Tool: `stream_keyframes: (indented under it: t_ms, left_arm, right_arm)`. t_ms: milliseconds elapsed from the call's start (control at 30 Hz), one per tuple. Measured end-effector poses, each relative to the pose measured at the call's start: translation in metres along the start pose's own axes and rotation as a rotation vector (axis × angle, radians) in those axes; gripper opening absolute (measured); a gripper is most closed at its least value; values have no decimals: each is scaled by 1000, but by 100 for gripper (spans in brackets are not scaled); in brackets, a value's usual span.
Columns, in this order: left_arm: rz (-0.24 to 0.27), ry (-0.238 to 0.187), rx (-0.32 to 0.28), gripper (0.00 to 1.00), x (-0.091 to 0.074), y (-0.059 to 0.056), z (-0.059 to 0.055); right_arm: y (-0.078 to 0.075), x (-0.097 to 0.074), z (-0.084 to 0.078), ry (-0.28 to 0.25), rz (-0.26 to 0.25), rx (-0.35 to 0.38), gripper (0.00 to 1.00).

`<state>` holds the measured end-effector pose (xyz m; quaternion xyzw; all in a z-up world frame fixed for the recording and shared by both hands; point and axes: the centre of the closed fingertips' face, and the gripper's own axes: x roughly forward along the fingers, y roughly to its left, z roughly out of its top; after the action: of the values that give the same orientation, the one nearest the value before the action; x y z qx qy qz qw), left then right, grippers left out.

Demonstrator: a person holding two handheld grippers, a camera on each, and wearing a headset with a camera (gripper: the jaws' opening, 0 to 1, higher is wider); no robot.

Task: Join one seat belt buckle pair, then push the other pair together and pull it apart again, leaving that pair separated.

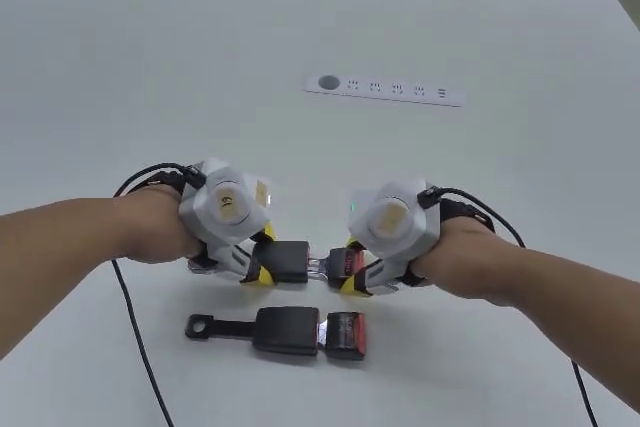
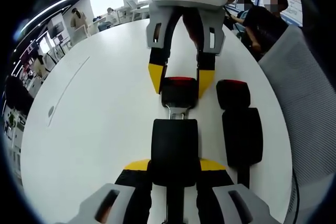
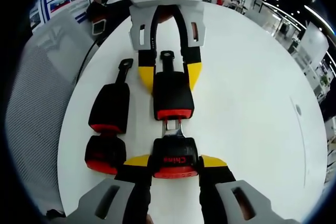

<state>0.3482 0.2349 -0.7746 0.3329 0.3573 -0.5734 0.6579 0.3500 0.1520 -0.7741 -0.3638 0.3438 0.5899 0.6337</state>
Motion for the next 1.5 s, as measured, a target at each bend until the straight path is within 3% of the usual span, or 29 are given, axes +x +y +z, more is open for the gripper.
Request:
stream_keyframes:
  t_ms: [500, 833, 1333, 1500]
  left_arm:
    - [9, -2, -3, 33, -1, 0, -1]
    - [9, -1, -3, 33, -1, -2, 1]
    - [14, 3, -11, 33, -1, 0, 0]
    - [17, -2, -17, 33, -1, -1, 1]
  right_arm:
    - [-4, -29, -50, 25, -25, 45, 32]
    - [1, -51, -98, 69, -27, 77, 32]
    - [-5, -63, -127, 130, -21, 80, 32]
    - [-5, -65, -127, 132, -18, 90, 33]
